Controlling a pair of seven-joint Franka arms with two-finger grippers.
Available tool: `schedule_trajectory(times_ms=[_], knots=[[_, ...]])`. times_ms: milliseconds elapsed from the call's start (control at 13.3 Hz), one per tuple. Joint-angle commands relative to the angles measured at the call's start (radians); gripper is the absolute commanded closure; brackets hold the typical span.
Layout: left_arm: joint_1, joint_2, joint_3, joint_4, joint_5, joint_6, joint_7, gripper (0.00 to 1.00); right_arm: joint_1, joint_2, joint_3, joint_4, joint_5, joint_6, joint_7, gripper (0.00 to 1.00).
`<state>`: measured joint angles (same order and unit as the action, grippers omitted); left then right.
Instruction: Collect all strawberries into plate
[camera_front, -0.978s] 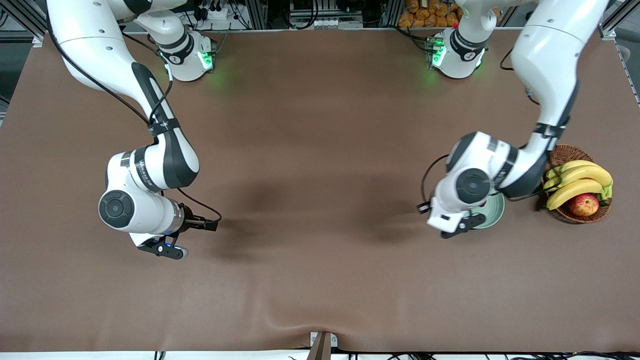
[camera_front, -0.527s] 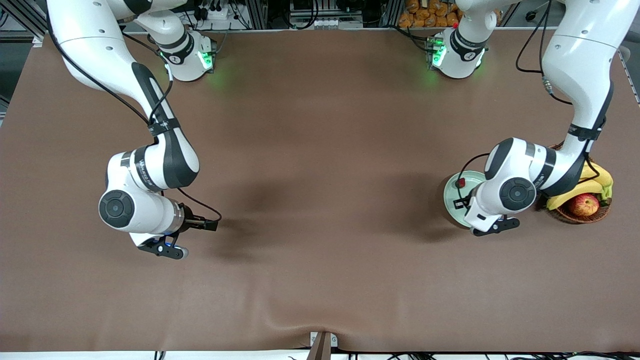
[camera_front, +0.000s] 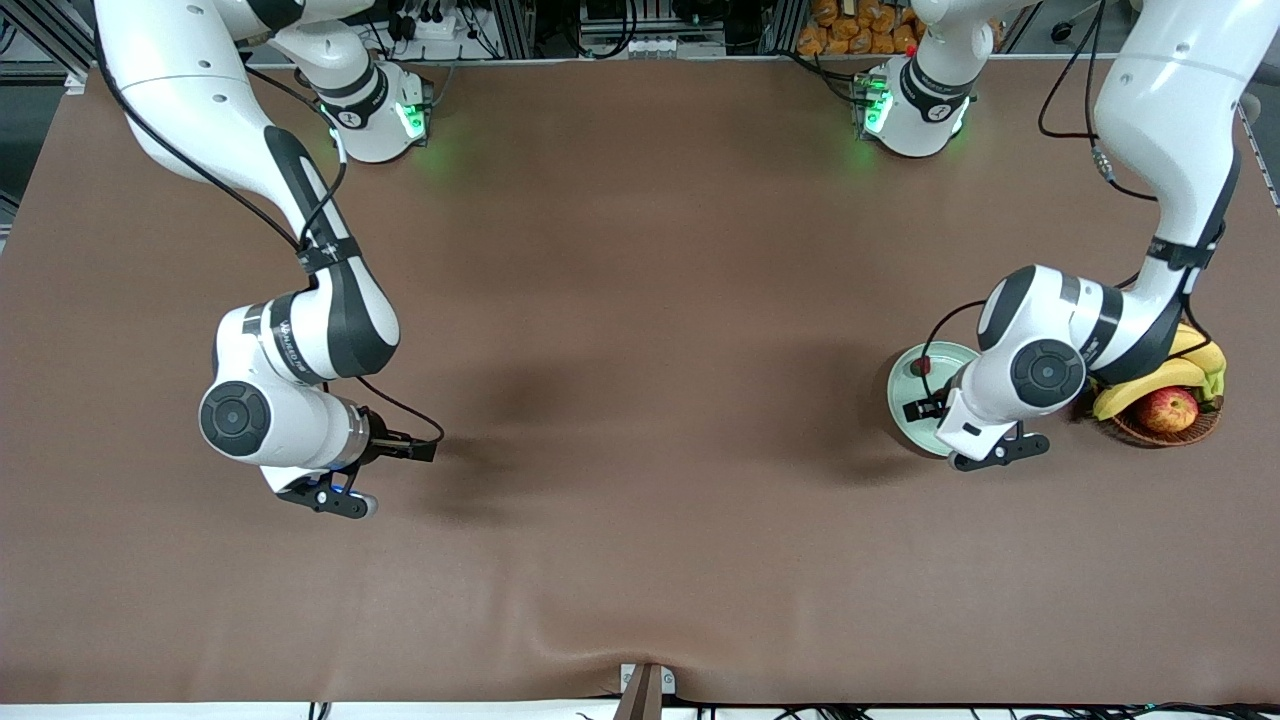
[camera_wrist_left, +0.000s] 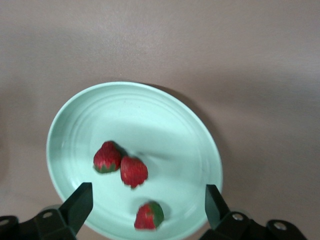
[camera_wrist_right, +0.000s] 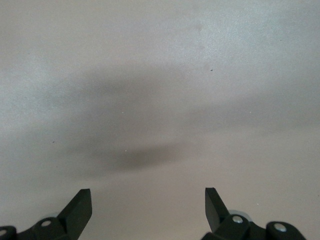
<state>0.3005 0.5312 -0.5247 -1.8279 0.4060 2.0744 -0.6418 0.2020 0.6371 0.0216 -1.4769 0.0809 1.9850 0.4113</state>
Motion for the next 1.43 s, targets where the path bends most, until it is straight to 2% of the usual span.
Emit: schedule_trajectory(times_ms=[0,301,602,677,1204,1355], knots=[[0.006,-0.115,-0.017,0.011,-0.105,-0.107,0.005,0.0,-0.041,-0.181,0.049,-0.114,-0.023,-0.081,-0.089,0.0],[0.005,-0.142,-0.073,0.238,-0.153,-0.412,0.013,0.0,-0.041,-0.184,0.049,-0.112,-0.029,-0.086,-0.094,0.0],[0.008,-0.149,-0.101,0.436,-0.159,-0.615,0.137,0.0,-0.042,-0.232,0.049,-0.102,-0.03,-0.094,-0.104,0.0],[0.008,-0.166,-0.1,0.475,-0.191,-0.661,0.146,0.0,-0.042,-0.249,0.049,-0.1,-0.032,-0.095,-0.106,0.0],[0.049,-0.385,-0.095,0.484,-0.289,-0.685,0.151,0.0,-0.056,-0.353,0.049,-0.076,-0.033,-0.233,-0.109,0.0],[0.048,-0.413,-0.095,0.48,-0.291,-0.701,0.186,0.0,-0.079,-0.398,0.049,-0.066,-0.032,-0.299,-0.114,0.0]])
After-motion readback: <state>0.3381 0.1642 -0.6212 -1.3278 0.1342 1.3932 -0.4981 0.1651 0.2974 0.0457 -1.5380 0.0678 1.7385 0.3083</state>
